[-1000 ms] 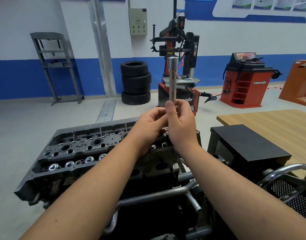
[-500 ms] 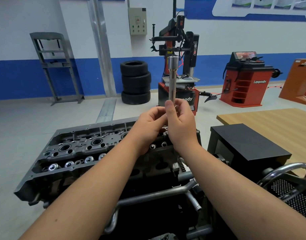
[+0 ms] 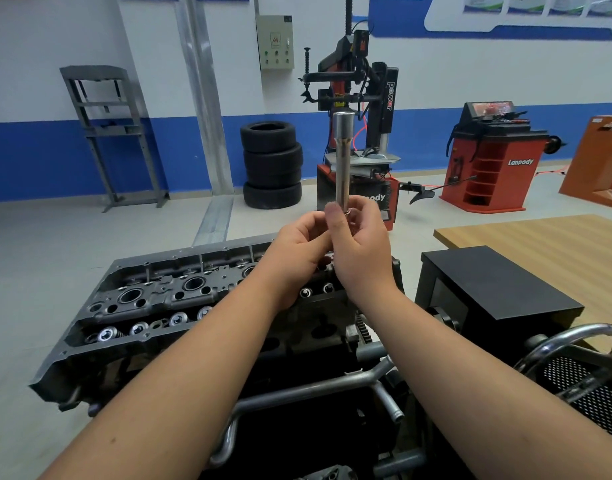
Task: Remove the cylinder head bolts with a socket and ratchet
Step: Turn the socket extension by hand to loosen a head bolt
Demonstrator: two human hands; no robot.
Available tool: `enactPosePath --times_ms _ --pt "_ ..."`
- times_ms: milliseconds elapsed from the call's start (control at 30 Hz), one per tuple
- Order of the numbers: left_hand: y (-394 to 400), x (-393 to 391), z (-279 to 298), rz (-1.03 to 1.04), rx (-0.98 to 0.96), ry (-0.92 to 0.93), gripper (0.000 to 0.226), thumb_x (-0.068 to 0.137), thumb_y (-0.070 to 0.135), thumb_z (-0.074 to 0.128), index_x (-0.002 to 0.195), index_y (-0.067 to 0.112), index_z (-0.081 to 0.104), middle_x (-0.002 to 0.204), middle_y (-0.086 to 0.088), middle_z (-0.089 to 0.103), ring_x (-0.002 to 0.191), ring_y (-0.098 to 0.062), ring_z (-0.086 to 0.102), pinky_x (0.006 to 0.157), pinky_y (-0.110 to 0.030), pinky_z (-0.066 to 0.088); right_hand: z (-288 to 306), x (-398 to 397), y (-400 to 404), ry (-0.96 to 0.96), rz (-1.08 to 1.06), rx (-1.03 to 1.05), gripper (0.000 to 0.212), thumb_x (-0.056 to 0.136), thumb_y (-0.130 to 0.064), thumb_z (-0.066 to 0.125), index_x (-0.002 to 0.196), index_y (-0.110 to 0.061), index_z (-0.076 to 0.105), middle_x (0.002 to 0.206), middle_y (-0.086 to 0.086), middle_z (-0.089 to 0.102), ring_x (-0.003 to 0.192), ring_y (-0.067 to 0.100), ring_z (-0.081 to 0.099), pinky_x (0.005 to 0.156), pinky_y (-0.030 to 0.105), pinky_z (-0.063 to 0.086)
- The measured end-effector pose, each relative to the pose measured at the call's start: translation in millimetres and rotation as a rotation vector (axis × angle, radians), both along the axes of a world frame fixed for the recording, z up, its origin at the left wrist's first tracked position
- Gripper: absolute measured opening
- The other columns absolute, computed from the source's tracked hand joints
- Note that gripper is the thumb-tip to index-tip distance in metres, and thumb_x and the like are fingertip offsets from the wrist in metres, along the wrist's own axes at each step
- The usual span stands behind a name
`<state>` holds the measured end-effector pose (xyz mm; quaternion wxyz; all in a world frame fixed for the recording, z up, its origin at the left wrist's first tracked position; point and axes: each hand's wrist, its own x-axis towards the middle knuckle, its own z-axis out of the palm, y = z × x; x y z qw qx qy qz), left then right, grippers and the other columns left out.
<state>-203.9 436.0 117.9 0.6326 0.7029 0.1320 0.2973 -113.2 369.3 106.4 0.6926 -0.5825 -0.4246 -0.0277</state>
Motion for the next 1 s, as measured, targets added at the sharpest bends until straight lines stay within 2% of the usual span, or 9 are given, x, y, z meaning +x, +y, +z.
enactPosePath --times_ms 100,167,267,367,500,633,800,867,1000 --pt "0.6 -0.7 0.0 0.022 0.000 -0.009 0.021 0.099 0.020 0.067 0.119 0.015 0.066 0.111 -0.005 0.077 0.110 -0.033 0.070 0.098 -0.056 0.056 -0.7 -1.6 -0.5 -0.031 -0.028 0.015 0.015 0.097 -0.045 0.058 0.097 -0.034 0.048 0.084 -0.011 0.060 0.076 0.000 0.062 0.065 0.015 0.049" --pt "0.5 -1.2 0.7 0.006 0.004 -0.002 0.019 0.100 0.020 0.066 0.118 0.019 0.068 0.110 -0.002 0.077 0.108 -0.030 0.072 0.095 -0.051 0.059 -0.5 -2.5 -1.1 -0.052 -0.037 0.022 0.011 0.100 -0.041 0.054 0.095 -0.031 0.051 0.082 -0.011 0.061 0.076 0.000 0.061 0.065 0.014 0.047" --pt "-1.0 -1.8 2.6 -0.030 -0.012 0.019 0.022 0.103 0.031 0.060 0.122 0.023 0.069 0.111 -0.001 0.077 0.105 -0.021 0.073 0.087 -0.037 0.059 -0.5 -2.6 -0.9 -0.061 -0.042 0.003 0.018 0.105 -0.035 0.047 0.098 -0.024 0.059 0.091 -0.003 0.066 0.089 0.011 0.064 0.076 0.030 0.053" --pt "-1.9 -1.3 3.1 -0.015 -0.013 0.014 0.025 0.105 0.033 0.056 0.123 0.022 0.069 0.112 -0.003 0.077 0.104 -0.020 0.073 0.088 -0.039 0.060 0.9 -2.8 -0.8 -0.049 -0.049 0.013 0.021 0.106 -0.032 0.044 0.099 -0.023 0.061 0.092 -0.003 0.066 0.091 0.013 0.064 0.080 0.036 0.054" --pt "-1.1 -0.9 1.8 0.027 0.008 0.016 0.022 0.101 0.031 0.063 0.119 0.019 0.068 0.109 -0.001 0.078 0.106 -0.026 0.073 0.097 -0.052 0.058 0.2 -1.8 -0.2 -0.027 -0.037 0.011 0.014 0.099 -0.045 0.054 0.102 -0.032 0.053 0.088 -0.012 0.062 0.083 -0.001 0.063 0.071 0.018 0.052" --pt "-0.2 -1.2 1.5 0.030 0.015 0.022 0.022 0.100 0.031 0.065 0.119 0.019 0.068 0.108 0.000 0.078 0.106 -0.024 0.073 0.097 -0.051 0.058 -1.5 -1.5 -0.2 -0.042 -0.058 0.019 0.016 0.100 -0.043 0.055 0.098 -0.028 0.051 0.081 -0.013 0.057 0.075 -0.007 0.058 0.064 0.010 0.045" --pt "-1.3 0.5 1.8 0.011 -0.001 0.026 0.026 0.107 0.027 0.052 0.127 0.018 0.067 0.115 -0.004 0.076 0.109 -0.022 0.072 0.095 -0.041 0.059 -1.3 1.6 0.8 -0.012 -0.051 0.013 0.024 0.106 -0.037 0.044 0.095 -0.025 0.061 0.081 -0.011 0.063 0.080 -0.001 0.061 0.069 0.019 0.050" --pt "-1.9 1.6 1.7 0.029 0.004 0.027 0.027 0.108 0.023 0.052 0.129 0.015 0.066 0.117 -0.007 0.076 0.108 -0.023 0.071 0.098 -0.046 0.058 -0.4 1.1 1.1 0.000 -0.045 0.027 0.025 0.106 -0.037 0.042 0.092 -0.029 0.061 0.081 -0.012 0.064 0.079 -0.001 0.060 0.071 0.022 0.050" --pt "-1.9 1.2 1.6 0.064 0.020 0.030 0.025 0.102 0.025 0.062 0.122 0.012 0.068 0.112 -0.006 0.077 0.110 -0.029 0.071 0.101 -0.056 0.054 -0.9 1.5 2.7 0.036 -0.021 0.022 0.030 0.096 -0.051 0.049 0.107 -0.024 0.057 0.087 -0.013 0.063 0.083 -0.001 0.062 0.075 0.023 0.050"
